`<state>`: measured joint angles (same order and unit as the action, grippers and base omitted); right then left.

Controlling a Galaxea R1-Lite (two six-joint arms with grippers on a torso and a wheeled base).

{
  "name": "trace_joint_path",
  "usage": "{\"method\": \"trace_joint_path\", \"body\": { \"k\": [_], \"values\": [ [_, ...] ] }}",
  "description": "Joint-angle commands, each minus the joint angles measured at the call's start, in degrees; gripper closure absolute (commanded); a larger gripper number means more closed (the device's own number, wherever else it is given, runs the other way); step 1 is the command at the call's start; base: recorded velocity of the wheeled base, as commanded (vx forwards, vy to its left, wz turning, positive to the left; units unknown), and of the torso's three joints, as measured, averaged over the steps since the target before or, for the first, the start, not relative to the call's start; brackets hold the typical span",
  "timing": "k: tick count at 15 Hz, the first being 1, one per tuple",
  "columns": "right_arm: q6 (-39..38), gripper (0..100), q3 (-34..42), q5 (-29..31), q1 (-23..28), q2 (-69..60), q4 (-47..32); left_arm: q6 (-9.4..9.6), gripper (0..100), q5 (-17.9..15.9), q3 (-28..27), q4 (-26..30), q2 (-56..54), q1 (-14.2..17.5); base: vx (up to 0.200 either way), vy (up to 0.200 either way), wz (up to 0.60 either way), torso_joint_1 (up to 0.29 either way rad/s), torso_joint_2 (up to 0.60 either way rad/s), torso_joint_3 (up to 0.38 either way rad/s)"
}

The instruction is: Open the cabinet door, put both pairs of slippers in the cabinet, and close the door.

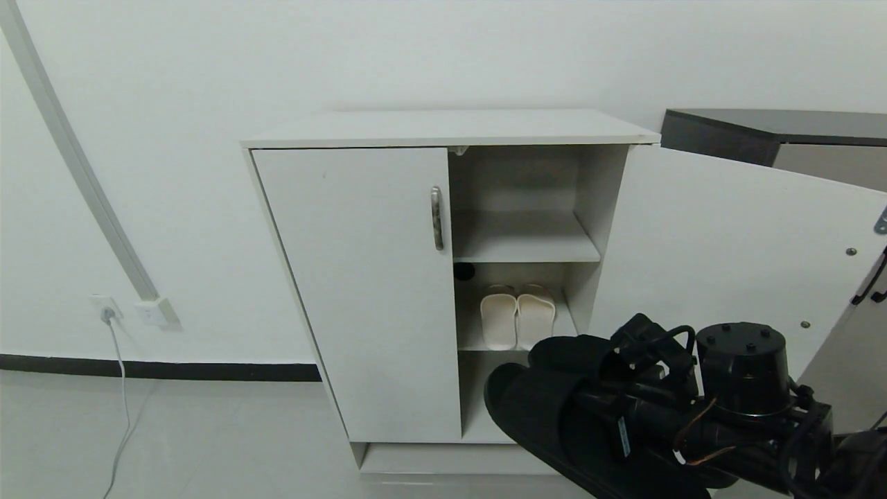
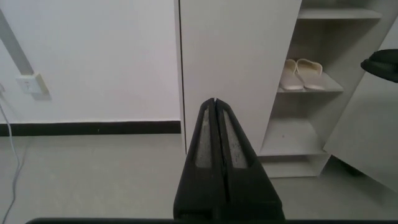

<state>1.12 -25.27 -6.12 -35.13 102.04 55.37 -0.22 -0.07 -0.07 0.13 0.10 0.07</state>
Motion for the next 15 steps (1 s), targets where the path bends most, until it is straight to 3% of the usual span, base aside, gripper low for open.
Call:
{"method": "trace_joint_path", "body": {
  "k": [1, 9, 12, 15],
  "values": [
    [0.02, 100, 0.13, -0.03, -0.02, 0.18, 0.0, -0.04, 100, -0.01, 0.07, 0.04, -0.01, 0.01, 0.0, 0.0, 0.0, 0.0, 0.0, 0.0],
    [0.11, 100, 1.01, 0.06, -0.02, 0.27, 2.73, 0.04, 100, -0.01, -0.01, 0.04, -0.01, 0.01, 0.0, 0.0, 0.0, -0.006, 0.03, 0.034],
    [0.46, 100, 1.01, 0.06, -0.02, 0.36, 2.73, -0.04, 100, -0.01, -0.01, 0.04, -0.01, 0.01, 0.0, 0.0, -0.6, -0.004, 0.03, 0.032],
    [0.55, 100, 1.01, -0.03, -0.9, 1.24, 2.81, -0.04, 100, -0.01, -0.01, 0.04, -0.01, 0.01, 0.0, 0.0, 0.0, 0.0, 0.0, 0.0]
  ]
}}
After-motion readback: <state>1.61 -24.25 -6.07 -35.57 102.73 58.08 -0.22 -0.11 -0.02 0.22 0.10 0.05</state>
